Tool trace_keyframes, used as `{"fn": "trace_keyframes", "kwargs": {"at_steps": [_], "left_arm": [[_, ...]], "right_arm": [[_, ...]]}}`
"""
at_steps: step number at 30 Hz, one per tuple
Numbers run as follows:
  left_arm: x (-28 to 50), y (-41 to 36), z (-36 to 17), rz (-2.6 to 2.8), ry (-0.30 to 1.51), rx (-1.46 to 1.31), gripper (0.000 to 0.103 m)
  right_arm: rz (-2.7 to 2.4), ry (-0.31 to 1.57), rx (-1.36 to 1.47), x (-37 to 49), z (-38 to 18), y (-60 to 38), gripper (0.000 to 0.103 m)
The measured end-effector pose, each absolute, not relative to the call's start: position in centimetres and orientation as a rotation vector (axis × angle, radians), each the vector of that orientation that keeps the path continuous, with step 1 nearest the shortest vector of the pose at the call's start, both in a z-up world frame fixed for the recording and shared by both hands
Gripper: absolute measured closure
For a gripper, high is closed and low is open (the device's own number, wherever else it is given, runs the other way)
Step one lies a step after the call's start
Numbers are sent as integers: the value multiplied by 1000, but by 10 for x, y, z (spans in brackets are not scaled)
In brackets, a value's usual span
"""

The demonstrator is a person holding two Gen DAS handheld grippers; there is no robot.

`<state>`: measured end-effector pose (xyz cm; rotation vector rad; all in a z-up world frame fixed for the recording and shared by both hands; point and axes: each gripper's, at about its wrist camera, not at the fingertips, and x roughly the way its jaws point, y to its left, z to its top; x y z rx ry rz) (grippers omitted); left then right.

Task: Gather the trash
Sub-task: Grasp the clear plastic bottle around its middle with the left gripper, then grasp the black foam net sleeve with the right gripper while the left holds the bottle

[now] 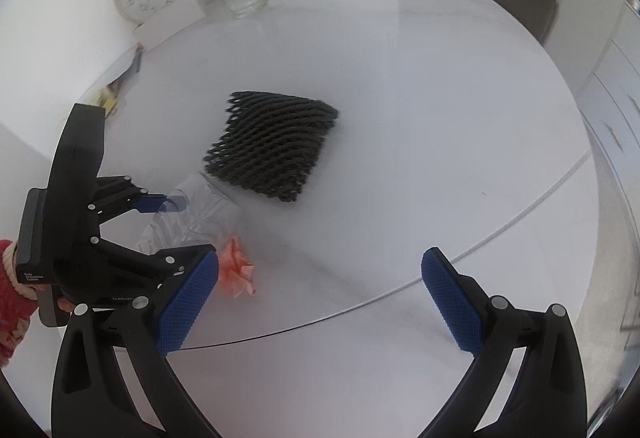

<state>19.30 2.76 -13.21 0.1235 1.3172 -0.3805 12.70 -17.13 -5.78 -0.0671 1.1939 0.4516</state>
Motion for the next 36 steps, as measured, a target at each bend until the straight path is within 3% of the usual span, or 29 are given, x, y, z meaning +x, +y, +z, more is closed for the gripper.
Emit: {"fn": "trace_keyframes", "kwargs": {"at_steps": [15,25,30,36], "left_arm": [[138,98,-98,19,1193,-338,40],[120,116,-99,123,1151,-415,40],[126,130,-105,158,1144,-413,40],[130,138,-109,175,1141,-441,40]], "right_arm": [[1002,1233,-689,220,-90,-71,2],[1213,1346,-846,291,-126,-13,3],[1252,1369,-921,305,-145,5,17],[1296,1413,-906,306,-153,7,43]]}}
